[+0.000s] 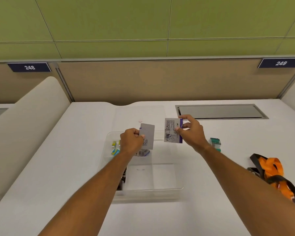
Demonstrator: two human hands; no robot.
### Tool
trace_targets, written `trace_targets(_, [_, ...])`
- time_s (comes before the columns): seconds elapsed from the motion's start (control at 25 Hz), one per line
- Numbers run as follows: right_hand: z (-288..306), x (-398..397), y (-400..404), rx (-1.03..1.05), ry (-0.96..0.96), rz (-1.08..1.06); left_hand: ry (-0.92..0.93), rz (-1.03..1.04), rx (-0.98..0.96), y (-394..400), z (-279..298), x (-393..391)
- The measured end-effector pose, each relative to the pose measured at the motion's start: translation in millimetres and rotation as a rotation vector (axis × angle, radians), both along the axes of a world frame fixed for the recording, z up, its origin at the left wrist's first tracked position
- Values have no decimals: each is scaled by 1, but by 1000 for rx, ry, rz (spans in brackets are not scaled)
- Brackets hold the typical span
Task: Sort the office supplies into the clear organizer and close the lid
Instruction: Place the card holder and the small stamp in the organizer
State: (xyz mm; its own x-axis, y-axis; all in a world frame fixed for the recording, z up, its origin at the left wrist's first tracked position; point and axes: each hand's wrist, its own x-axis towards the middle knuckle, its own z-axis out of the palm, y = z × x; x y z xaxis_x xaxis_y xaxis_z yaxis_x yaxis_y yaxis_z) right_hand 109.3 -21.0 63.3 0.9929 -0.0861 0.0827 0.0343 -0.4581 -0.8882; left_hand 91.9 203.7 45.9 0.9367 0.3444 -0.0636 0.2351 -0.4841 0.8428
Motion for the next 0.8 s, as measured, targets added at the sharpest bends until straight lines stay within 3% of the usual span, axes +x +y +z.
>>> trace_targets(0.24, [-19, 17, 41, -268, 95, 5, 37, 41, -46, 38, -7, 4])
trace_targets(0.52, [-43, 34, 64, -406, 332, 31, 55, 41, -102, 52, -16, 8])
trace_targets(0.8, [-52, 36, 70, -673, 302, 121, 99, -9, -106, 44, -21, 12])
